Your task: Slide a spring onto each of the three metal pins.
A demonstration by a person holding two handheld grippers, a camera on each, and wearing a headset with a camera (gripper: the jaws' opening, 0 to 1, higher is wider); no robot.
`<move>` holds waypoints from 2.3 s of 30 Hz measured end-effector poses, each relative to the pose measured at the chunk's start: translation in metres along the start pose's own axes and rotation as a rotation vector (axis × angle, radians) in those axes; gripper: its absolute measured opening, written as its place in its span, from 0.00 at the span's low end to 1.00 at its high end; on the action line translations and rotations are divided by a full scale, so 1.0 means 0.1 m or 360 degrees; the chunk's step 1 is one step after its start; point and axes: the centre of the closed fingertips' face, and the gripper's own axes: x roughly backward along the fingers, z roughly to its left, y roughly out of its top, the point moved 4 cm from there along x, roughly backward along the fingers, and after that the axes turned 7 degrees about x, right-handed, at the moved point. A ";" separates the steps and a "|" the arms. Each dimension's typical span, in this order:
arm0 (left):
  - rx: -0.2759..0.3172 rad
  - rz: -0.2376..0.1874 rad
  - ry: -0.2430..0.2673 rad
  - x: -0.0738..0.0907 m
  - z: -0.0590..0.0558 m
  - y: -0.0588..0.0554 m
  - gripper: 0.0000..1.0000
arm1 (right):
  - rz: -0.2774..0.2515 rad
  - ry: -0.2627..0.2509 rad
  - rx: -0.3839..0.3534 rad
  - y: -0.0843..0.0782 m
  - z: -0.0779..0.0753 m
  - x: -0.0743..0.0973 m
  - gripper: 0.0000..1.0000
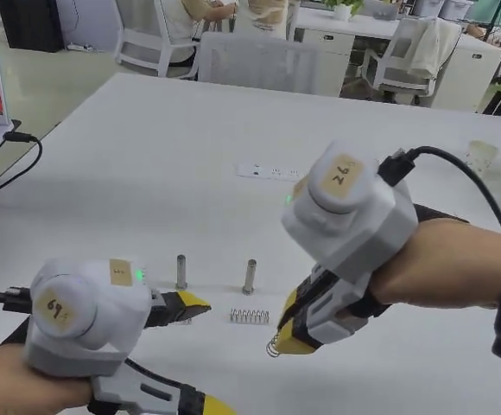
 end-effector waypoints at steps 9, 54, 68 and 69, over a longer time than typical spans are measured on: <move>0.0077 -0.0049 0.0082 0.10 0.12 -0.08 0.86 | 0.0013 -0.0014 -0.0014 -0.04 -0.03 0.01 0.08; 0.0256 -0.0231 0.0386 0.41 0.42 -0.34 0.98 | 0.0059 -0.0227 -0.0193 -0.40 -0.69 0.52 0.08; 0.0265 -0.0231 0.0388 0.42 0.42 -0.35 0.98 | 0.0166 -0.0244 -0.0235 -0.55 -1.04 0.43 0.08; 0.0267 -0.0228 0.0387 0.42 0.42 -0.36 0.98 | 0.0167 -0.0232 -0.0255 -0.56 -1.07 0.42 0.08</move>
